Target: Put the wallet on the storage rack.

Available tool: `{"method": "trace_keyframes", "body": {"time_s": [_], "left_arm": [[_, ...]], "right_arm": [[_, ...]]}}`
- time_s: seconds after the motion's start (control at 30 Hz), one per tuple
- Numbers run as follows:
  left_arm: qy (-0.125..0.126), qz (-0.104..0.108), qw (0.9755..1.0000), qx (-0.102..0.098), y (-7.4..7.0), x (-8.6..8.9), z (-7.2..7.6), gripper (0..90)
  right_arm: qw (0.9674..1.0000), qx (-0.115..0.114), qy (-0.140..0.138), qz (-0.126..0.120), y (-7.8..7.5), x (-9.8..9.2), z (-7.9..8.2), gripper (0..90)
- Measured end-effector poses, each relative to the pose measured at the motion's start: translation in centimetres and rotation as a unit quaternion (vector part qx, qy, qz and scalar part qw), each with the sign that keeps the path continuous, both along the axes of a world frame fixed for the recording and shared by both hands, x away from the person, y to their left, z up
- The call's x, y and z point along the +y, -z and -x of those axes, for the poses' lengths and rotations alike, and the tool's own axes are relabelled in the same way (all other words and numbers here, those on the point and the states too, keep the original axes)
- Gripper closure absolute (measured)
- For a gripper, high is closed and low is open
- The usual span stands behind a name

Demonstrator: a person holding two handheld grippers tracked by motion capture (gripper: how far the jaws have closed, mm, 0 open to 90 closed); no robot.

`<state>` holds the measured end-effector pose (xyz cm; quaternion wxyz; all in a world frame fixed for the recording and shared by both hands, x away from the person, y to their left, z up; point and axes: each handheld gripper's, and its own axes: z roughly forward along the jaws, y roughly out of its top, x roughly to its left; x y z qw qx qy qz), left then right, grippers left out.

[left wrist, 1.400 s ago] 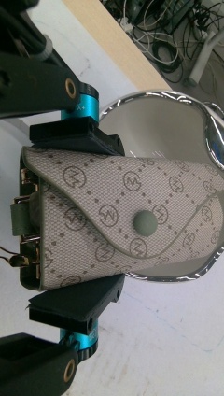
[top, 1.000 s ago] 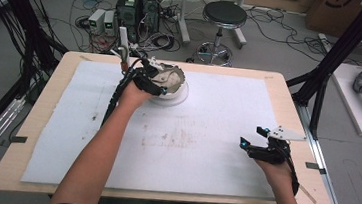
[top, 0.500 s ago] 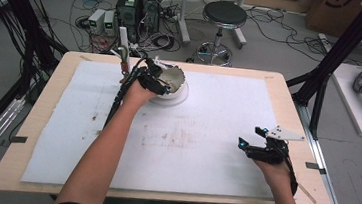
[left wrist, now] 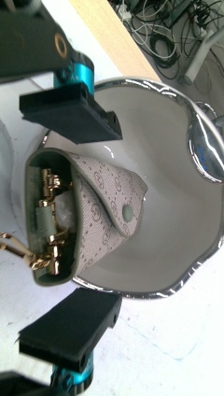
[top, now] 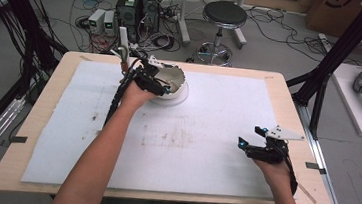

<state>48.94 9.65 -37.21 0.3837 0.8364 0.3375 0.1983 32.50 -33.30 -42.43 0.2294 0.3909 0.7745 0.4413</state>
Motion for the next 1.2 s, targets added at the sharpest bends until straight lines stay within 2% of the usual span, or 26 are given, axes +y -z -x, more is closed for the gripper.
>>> {"method": "trace_keyframes", "body": {"time_s": [0.2, 0.3, 0.6, 0.8, 0.97, 1.03, 1.2], "left_arm": [[0.009, 0.02, 0.9996, -0.019, -1.1, 0.7, 1.4, 17.8], [-0.001, 0.027, 0.9992, -0.031, -1.4, 1.1, 2.3, 17.9], [0.001, 0.045, 0.9982, -0.041, -1.5, 3.2, 5.4, 17.8], [-0.001, 0.05, 0.9974, -0.052, -0.9, 4.5, 8.3, 17.8], [-0.009, 0.054, 0.9967, -0.06, -0.4, 6.0, 10.0, 17.8], [-0.012, 0.047, 0.9967, -0.065, 0.1, 6.6, 10.6, 17.8], [-0.018, 0.061, 0.9962, -0.059, 1.5, 7.8, 12.2, 17.8]], "right_arm": [[1.0, -0.003, -0.001, 0.001, 0.0, 0.1, -0.1, 19.6], [1.0, -0.003, -0.001, 0.001, 0.0, 0.1, -0.1, 19.6], [1.0, -0.006, 0.002, -0.001, -0.2, 0.0, -0.1, 19.6], [1.0, -0.008, -0.003, 0.003, -0.2, 0.6, -0.3, 19.5], [0.9999, -0.013, -0.005, 0.005, -0.4, 1.0, -0.5, 19.6], [0.9999, -0.015, -0.006, 0.005, -0.4, 1.2, -0.6, 19.6], [0.9998, -0.015, -0.007, 0.004, -0.5, 1.4, -0.6, 19.5]]}}
